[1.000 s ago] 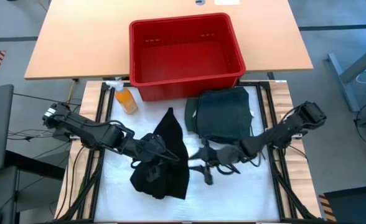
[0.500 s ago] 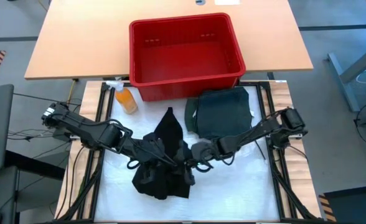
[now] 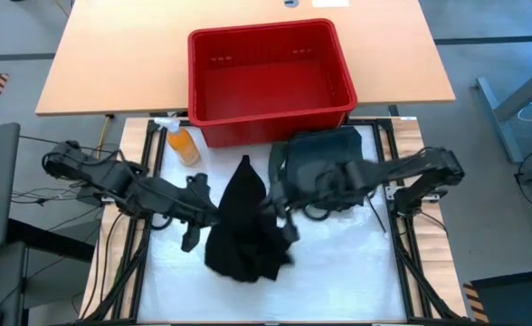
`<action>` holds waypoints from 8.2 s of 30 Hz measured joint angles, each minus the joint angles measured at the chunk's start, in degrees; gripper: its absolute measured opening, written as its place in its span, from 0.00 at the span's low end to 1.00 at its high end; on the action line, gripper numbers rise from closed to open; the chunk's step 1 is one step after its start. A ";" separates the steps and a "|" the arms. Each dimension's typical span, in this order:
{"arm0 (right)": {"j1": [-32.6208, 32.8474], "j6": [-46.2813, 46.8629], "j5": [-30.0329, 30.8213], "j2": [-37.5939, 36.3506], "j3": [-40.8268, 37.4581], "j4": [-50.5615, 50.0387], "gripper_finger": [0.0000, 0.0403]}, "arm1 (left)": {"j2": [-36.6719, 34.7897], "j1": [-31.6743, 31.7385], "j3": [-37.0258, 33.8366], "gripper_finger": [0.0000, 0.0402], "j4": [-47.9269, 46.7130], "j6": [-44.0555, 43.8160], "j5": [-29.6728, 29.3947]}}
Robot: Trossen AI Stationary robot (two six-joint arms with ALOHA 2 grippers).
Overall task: Fold Laundry from Bin
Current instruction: Fold the black shirt from the red laundry bin
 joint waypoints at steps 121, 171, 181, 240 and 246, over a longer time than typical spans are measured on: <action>26.17 71.83 -2.21 -19.47 -14.20 -71.27 0.08 | 14.33 -13.38 -17.71 0.00 39.44 -10.74 14.14; -11.92 12.46 -4.61 29.82 -9.63 -2.58 0.35 | 19.03 -21.55 -23.15 0.00 36.11 -34.45 7.28; -11.29 -2.69 26.09 17.68 -2.78 -9.39 0.06 | 19.03 -21.26 -23.12 0.00 34.36 -29.71 6.79; 16.89 91.27 27.68 9.14 -41.75 0.49 0.54 | 18.98 -15.55 -23.10 0.00 35.24 -25.79 16.71; 16.53 85.90 23.61 10.37 -41.68 4.34 0.25 | 18.97 -15.49 -23.10 0.00 34.91 -26.04 16.28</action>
